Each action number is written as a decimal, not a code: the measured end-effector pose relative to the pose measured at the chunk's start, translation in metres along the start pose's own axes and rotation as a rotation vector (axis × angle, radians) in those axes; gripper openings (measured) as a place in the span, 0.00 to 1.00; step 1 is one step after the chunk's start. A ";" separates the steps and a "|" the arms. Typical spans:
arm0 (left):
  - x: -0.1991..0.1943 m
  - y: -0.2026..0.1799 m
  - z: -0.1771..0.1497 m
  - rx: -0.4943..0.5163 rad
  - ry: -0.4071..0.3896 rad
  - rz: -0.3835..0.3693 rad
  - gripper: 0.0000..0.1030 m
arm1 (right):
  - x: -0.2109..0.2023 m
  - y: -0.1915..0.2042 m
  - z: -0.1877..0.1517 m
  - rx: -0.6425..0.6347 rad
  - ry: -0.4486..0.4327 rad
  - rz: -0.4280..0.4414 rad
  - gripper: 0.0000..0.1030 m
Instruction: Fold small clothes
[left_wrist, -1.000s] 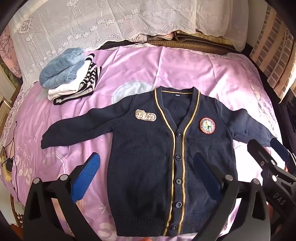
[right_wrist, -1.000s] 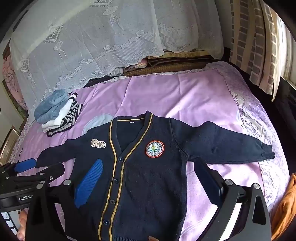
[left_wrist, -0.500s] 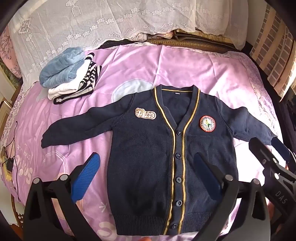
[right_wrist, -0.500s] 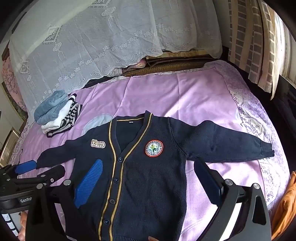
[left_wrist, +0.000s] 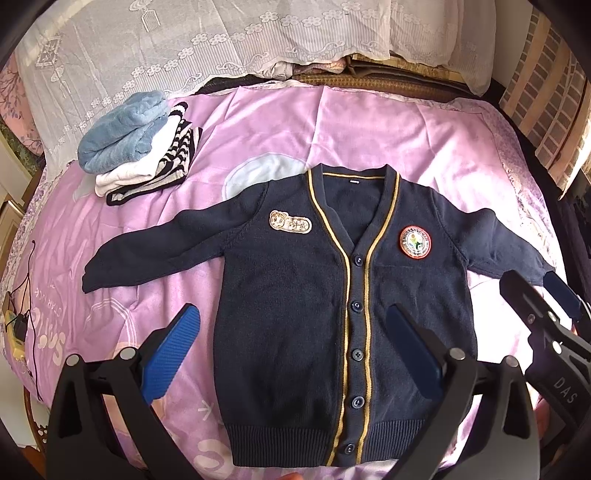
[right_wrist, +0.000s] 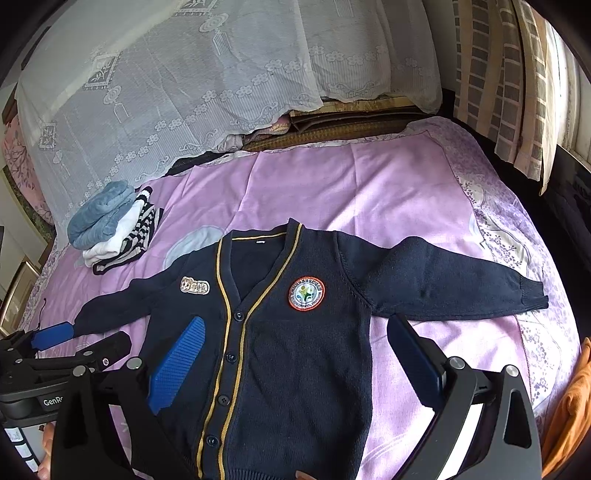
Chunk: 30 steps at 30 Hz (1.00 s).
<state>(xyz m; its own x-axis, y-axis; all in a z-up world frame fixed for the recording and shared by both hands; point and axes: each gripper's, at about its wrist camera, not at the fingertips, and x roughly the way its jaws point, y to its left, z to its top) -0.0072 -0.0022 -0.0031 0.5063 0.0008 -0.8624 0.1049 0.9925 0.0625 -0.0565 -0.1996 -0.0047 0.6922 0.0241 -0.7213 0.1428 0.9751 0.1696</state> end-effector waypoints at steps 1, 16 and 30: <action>0.000 0.000 0.000 0.001 0.001 0.001 0.96 | 0.000 0.000 0.000 0.001 0.000 0.000 0.97; 0.006 -0.002 0.000 0.006 0.020 0.003 0.96 | 0.006 -0.002 -0.003 0.016 0.007 -0.006 0.97; 0.008 -0.002 0.000 0.006 0.025 0.004 0.96 | 0.007 -0.002 -0.002 0.016 0.011 -0.004 0.97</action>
<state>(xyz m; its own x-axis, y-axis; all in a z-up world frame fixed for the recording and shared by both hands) -0.0036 -0.0046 -0.0104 0.4848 0.0081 -0.8746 0.1081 0.9917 0.0692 -0.0533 -0.2011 -0.0119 0.6836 0.0232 -0.7294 0.1563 0.9716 0.1774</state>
